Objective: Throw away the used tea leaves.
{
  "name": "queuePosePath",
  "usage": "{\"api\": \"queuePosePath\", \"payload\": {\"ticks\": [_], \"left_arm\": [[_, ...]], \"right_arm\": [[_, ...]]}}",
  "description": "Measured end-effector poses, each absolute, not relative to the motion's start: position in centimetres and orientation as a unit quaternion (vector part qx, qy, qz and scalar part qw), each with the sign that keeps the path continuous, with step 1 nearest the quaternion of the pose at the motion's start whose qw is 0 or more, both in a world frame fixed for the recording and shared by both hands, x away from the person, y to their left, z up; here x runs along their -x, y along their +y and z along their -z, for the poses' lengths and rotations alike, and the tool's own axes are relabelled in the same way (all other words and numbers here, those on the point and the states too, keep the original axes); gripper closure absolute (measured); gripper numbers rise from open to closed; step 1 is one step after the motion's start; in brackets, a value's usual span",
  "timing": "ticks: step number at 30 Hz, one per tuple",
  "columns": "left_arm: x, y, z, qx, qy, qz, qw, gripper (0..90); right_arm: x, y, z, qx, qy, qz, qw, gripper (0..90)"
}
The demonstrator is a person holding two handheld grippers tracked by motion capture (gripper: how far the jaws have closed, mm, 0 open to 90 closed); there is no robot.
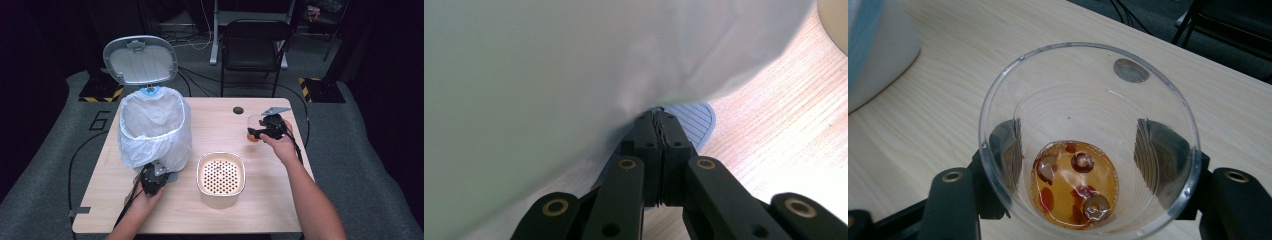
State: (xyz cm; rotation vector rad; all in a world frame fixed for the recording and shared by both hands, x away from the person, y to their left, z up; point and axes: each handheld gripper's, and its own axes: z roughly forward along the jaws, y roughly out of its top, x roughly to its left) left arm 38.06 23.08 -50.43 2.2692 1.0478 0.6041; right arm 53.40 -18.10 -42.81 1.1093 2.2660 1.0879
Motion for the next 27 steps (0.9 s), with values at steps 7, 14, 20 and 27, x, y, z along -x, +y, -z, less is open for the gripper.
{"api": "queuePosePath", "payload": {"ticks": [7, 14, 20, 27], "left_arm": [[-38.0, 23.0, 50.5, -0.843, 0.392, -0.231, 0.285, 88.5], [-38.0, 23.0, 50.5, -0.844, 0.393, -0.23, 0.285, 88.5], [-38.0, 23.0, 50.5, -0.844, 0.393, -0.23, 0.284, 88.5], [-38.0, 23.0, 50.5, -0.844, 0.393, -0.23, 0.285, 88.5]], "right_arm": [[-52.5, -18.1, 41.0, -0.38, 0.812, -0.398, 0.195, 36.4], [-51.4, -16.8, 38.5, -0.35, 0.819, -0.411, 0.196, 36.7], [-51.1, -15.4, 37.1, -0.321, 0.828, -0.417, 0.196, 36.9], [-51.3, -14.2, 36.6, -0.289, 0.832, -0.438, 0.182, 36.9]]}}
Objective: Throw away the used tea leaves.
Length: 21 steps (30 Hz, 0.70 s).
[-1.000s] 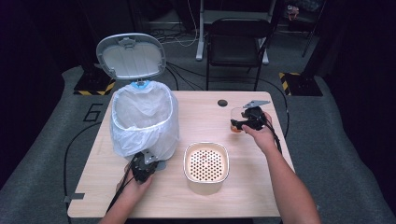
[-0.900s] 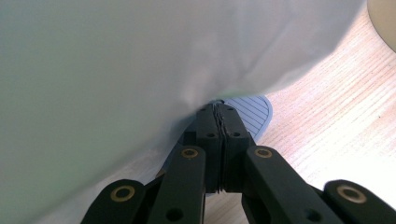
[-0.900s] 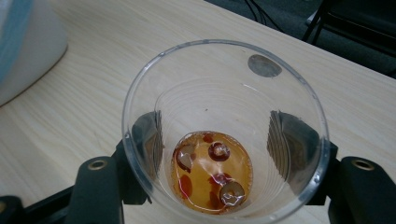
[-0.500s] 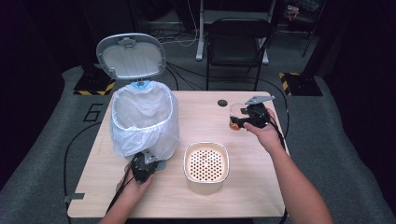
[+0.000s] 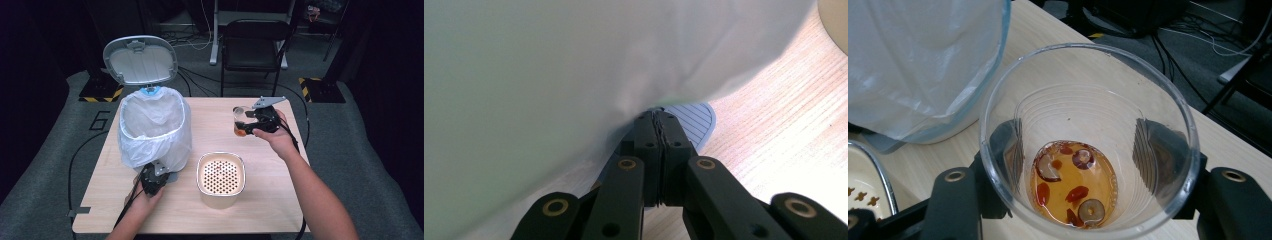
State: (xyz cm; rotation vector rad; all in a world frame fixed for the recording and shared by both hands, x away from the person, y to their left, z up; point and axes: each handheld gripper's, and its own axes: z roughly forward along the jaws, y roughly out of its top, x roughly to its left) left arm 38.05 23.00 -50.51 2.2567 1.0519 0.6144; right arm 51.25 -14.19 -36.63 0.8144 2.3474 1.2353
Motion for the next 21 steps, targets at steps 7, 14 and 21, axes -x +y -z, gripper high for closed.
{"api": "queuePosePath", "payload": {"ticks": [7, 14, 21], "left_arm": [[-38.0, 23.0, 50.5, -0.844, 0.393, -0.23, 0.284, 88.6], [-38.0, 22.9, 50.6, -0.841, 0.395, -0.23, 0.289, 88.5], [-38.0, 23.0, 50.5, -0.843, 0.394, -0.231, 0.284, 88.6]], "right_arm": [[-51.0, -13.0, 37.1, -0.251, 0.843, -0.439, 0.184, 36.4], [-50.9, -11.5, 37.7, -0.198, 0.855, -0.44, 0.187, 35.8], [-50.5, -11.0, 37.7, -0.168, 0.862, -0.44, 0.188, 36.1]]}}
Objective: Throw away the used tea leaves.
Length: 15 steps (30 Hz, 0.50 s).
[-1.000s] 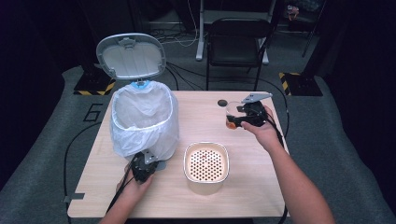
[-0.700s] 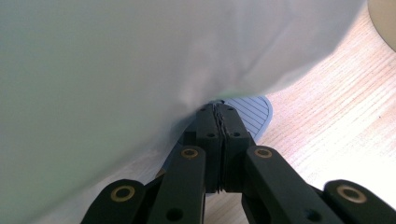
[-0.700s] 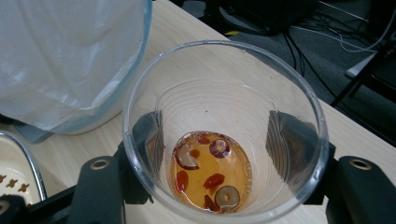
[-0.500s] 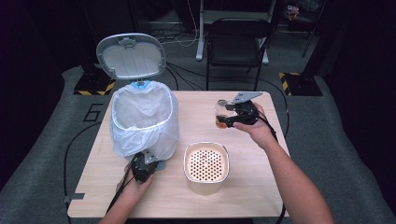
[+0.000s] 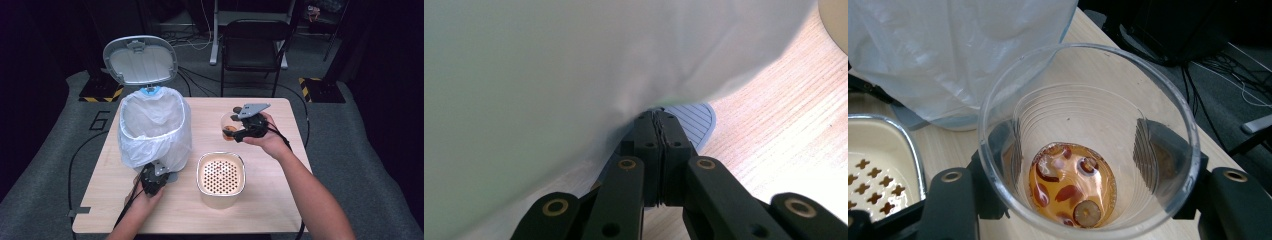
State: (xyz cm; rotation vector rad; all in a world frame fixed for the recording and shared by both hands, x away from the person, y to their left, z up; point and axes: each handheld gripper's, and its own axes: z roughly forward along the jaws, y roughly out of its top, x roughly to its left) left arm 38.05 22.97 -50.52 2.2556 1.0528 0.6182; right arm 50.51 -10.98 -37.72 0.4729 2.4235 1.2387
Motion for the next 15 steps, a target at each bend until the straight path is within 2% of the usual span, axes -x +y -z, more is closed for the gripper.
{"api": "queuePosePath", "payload": {"ticks": [15], "left_arm": [[-38.0, 23.0, 50.5, -0.844, 0.393, -0.23, 0.284, 88.5]], "right_arm": [[-49.1, -10.7, 37.4, -0.121, 0.845, -0.482, 0.197, 36.3]]}}
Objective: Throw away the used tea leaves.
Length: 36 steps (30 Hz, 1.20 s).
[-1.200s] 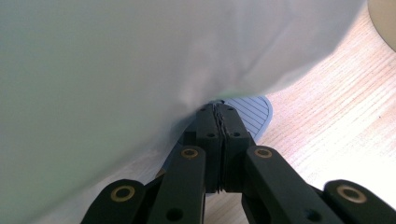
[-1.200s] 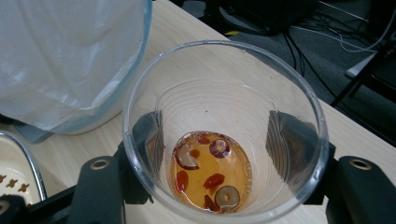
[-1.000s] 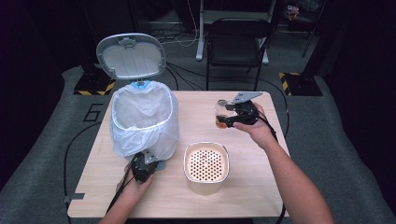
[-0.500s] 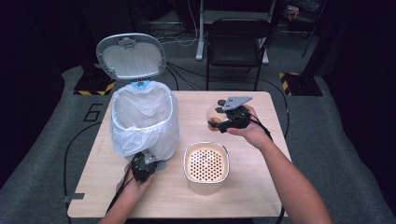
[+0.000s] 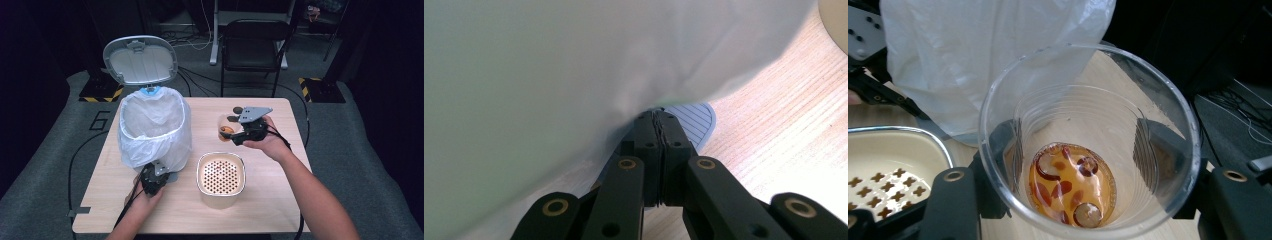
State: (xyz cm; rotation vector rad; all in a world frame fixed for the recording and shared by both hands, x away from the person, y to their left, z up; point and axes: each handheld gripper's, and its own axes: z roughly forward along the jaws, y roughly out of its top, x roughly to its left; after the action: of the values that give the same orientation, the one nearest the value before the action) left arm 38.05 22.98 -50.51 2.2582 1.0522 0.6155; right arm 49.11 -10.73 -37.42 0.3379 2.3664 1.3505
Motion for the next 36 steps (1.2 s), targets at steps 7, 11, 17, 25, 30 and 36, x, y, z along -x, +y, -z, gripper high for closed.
{"api": "queuePosePath", "payload": {"ticks": [7, 11, 17, 25, 30, 36], "left_arm": [[-38.0, 23.0, 50.5, -0.845, 0.393, -0.229, 0.281, 88.5], [-38.1, 23.0, 50.4, -0.846, 0.392, -0.226, 0.28, 88.5], [-38.1, 23.0, 50.4, -0.846, 0.393, -0.226, 0.28, 88.5], [-38.0, 23.0, 50.4, -0.846, 0.393, -0.227, 0.28, 88.5], [-38.0, 23.0, 50.4, -0.846, 0.393, -0.227, 0.279, 88.5], [-38.0, 23.0, 50.5, -0.845, 0.393, -0.229, 0.281, 88.5]], "right_arm": [[-48.5, -11.1, 37.9, -0.108, 0.832, -0.51, 0.187, 36.4], [-48.3, -11.2, 37.9, -0.101, 0.832, -0.51, 0.192, 36.7], [-48.0, -11.2, 37.7, -0.084, 0.829, -0.51, 0.212, 37.8], [-46.2, -10.7, 37.1, -0.014, 0.828, -0.486, 0.278, 39.4], [-44.8, -10.7, 37.1, 0.023, 0.822, -0.475, 0.314, 40.1], [-43.6, -10.9, 37.3, 0.048, 0.82, -0.457, 0.341, 40.5]]}}
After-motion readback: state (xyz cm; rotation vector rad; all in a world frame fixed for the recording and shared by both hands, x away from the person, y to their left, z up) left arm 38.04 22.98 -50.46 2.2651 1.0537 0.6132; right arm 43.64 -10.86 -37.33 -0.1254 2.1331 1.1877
